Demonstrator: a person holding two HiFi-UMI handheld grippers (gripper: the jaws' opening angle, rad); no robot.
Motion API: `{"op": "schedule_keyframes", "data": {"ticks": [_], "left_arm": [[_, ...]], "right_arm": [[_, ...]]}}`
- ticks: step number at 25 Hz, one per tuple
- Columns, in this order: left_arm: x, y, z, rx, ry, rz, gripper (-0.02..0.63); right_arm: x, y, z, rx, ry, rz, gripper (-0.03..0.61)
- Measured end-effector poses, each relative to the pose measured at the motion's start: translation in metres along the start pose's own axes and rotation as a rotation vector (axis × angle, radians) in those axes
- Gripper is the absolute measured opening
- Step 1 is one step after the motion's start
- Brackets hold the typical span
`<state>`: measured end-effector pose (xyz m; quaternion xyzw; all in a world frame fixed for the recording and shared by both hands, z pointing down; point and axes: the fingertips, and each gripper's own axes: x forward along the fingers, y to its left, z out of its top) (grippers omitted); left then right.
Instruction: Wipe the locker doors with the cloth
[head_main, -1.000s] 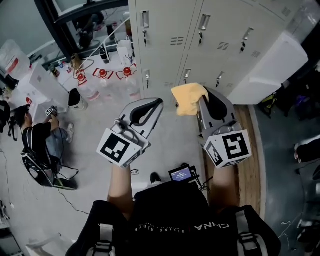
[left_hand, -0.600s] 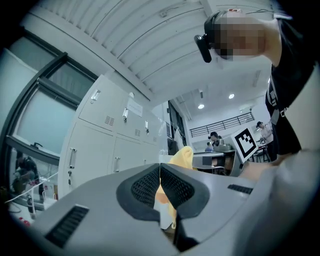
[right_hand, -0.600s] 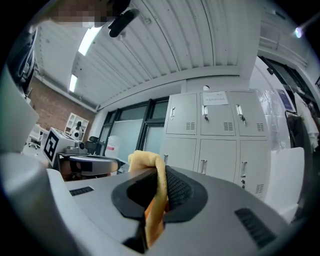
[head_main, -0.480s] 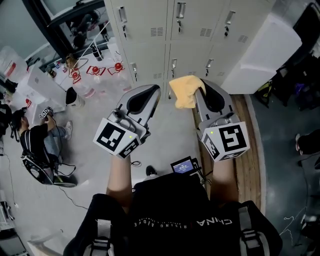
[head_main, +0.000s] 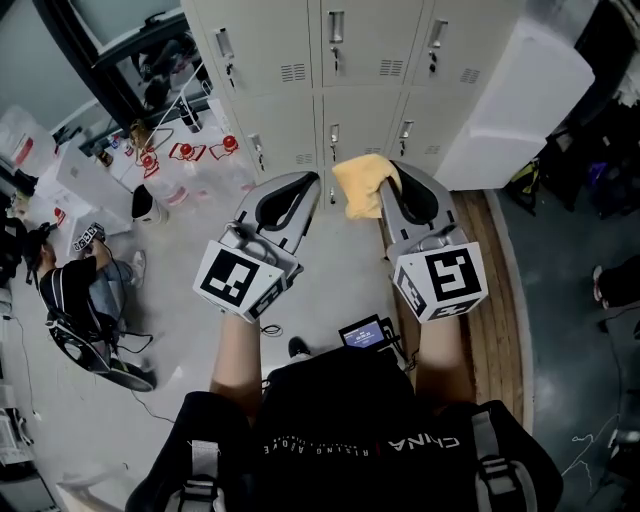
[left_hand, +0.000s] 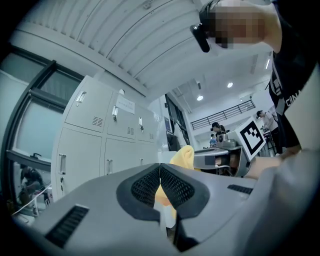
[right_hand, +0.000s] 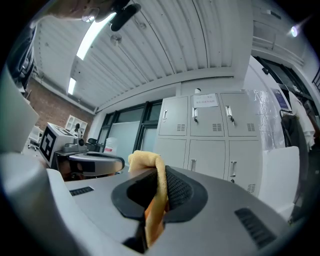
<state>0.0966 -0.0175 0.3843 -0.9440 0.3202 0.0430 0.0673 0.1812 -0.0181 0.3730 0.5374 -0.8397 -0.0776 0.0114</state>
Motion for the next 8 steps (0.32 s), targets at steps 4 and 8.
{"op": "schedule_keyframes", "data": {"ticks": [4,8], "left_arm": [[0.0017,-0.0072,-0.0029,-0.005,-0.015,-0.035,0.021],[0.0046,-0.0043,-0.0049,-0.007,0.006,-0.039,0.021]], "right_arm": [[-0.0019,0.0009,-0.0031,-0.001,-0.005,0.003,0.051],[-0.0007,0.002,-0.0061,0.009,0.001,0.005,0.051]]}}
